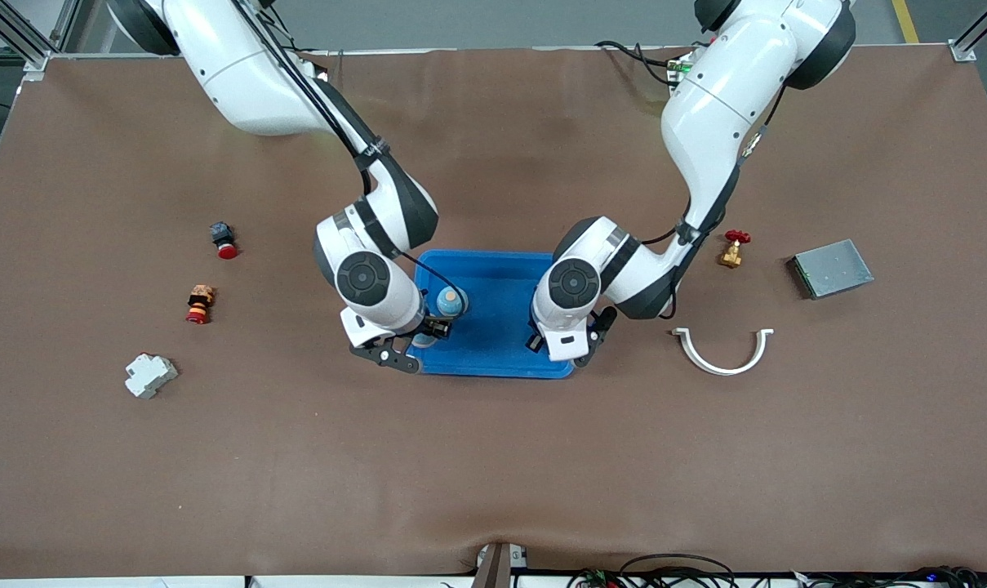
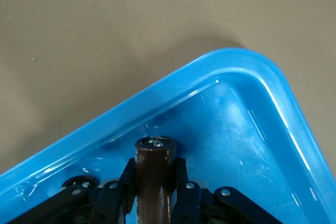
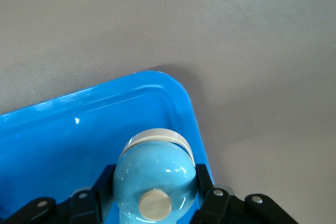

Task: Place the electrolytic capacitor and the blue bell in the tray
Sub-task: 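Open the left gripper on the capacitor while the right gripper lowers the bell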

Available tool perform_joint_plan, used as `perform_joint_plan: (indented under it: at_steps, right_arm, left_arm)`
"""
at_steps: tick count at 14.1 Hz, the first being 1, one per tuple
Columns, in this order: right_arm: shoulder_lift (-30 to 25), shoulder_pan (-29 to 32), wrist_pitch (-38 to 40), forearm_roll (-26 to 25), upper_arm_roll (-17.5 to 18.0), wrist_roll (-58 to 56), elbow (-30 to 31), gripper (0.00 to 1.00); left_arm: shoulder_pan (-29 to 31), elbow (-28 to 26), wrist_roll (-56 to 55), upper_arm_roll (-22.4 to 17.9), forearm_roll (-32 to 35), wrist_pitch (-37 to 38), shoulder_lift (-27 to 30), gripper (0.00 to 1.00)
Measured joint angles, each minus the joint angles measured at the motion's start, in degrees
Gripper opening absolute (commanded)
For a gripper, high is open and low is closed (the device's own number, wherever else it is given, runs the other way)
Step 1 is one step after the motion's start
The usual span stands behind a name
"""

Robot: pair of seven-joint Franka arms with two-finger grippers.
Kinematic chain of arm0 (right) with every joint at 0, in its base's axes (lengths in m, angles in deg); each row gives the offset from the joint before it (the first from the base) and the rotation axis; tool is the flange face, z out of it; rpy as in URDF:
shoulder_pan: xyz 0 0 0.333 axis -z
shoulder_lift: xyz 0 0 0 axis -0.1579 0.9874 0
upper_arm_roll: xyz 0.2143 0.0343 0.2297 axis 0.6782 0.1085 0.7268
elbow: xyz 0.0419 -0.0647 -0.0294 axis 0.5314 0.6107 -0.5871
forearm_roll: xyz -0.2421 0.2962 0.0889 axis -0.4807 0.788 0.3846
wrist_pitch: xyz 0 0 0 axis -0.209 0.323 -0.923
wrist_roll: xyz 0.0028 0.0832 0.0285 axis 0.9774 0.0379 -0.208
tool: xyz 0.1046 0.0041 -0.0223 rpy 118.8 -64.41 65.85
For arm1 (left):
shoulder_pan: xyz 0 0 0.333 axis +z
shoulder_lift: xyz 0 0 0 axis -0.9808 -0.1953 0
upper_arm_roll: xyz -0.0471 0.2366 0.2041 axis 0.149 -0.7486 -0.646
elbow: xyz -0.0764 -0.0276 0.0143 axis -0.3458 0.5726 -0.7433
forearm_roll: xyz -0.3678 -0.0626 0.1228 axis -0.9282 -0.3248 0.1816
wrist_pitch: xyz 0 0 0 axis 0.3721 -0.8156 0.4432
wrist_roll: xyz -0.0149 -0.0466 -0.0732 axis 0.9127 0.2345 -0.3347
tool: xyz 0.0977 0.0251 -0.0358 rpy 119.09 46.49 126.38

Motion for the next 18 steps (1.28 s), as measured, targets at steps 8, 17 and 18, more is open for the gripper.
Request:
perform_joint_plan:
  at_steps: [8, 17, 18]
  right_arm:
    - [5.93, -2.36, 0.01, -2.33, -0.05, 5.74, -5.01, 0.0]
    - [7.39, -3.14, -0.34, -2.81, -0.1, 7.12, -6.3, 0.0]
    - [7.52, -3.15, -0.56, -2.89, -0.1, 7.2, -6.31, 0.0]
  left_arm:
    - [-1.1, 0.32, 0.0, 0.12, 0.0, -0.01, 0.01, 0.06]
    - [-3.01, 0.7, -0.45, 0.2, 0.0, -0.02, 0.6, 0.06]
    - [-3.03, 0.72, -0.45, 0.2, 0.0, -0.02, 0.64, 0.06]
